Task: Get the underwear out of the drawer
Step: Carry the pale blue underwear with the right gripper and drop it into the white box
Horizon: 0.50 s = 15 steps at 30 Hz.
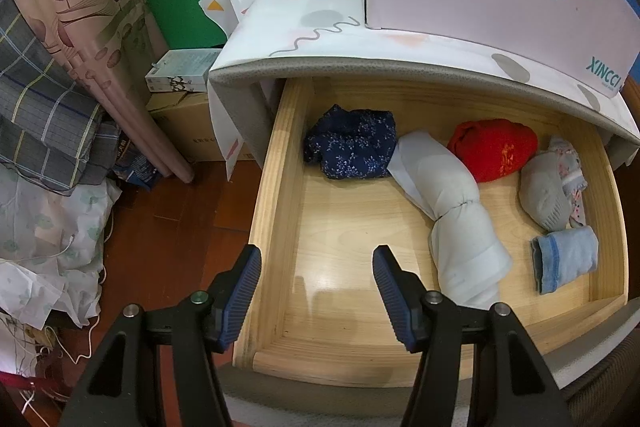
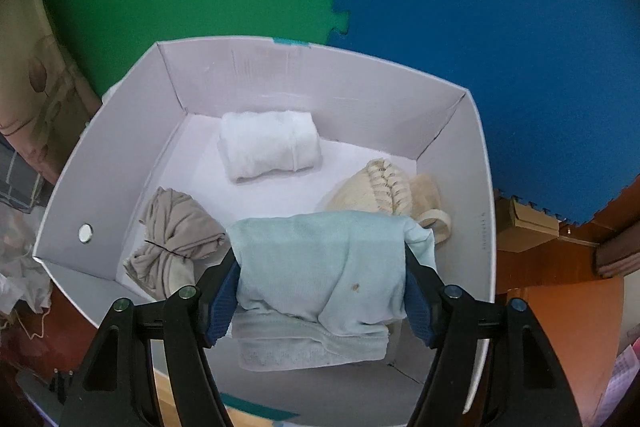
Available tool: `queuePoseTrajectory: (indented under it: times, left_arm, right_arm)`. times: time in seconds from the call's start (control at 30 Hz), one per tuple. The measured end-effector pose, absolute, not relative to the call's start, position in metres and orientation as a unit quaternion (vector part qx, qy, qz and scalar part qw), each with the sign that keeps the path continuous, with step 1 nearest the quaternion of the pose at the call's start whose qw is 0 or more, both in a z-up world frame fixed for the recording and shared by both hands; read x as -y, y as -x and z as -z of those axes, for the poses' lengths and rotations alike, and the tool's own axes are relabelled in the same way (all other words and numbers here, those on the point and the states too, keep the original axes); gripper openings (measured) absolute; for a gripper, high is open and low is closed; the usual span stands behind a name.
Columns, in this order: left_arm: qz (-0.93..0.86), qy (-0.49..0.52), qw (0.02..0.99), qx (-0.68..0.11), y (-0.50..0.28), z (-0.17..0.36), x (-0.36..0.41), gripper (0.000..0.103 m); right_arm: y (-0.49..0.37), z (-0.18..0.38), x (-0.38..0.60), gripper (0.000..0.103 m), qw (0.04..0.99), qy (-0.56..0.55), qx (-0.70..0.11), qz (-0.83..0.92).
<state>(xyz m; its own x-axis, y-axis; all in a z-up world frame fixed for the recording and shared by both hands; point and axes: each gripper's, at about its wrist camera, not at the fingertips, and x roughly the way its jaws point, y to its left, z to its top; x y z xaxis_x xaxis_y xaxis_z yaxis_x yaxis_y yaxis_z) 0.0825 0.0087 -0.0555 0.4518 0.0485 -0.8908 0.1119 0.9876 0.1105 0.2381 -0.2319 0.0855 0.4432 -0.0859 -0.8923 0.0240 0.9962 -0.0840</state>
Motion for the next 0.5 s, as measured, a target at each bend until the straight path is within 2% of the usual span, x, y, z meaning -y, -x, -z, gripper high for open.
queuePoseTrajectory:
  times: [0.27, 0.5]
  left_arm:
    - [0.018, -0.078, 0.848, -0.524, -0.083, 0.056, -0.008, 0.06]
    - [0.018, -0.078, 0.848, -0.524, -0.082, 0.056, -0.008, 0.06]
  right_arm:
    - [-0.24, -0.079, 0.228, 0.078, 0.847, 0.026, -0.53, 0.033]
    - [-0.231, -0.098, 0.225, 0.081, 0.857, 0.028, -0.514, 0.027]
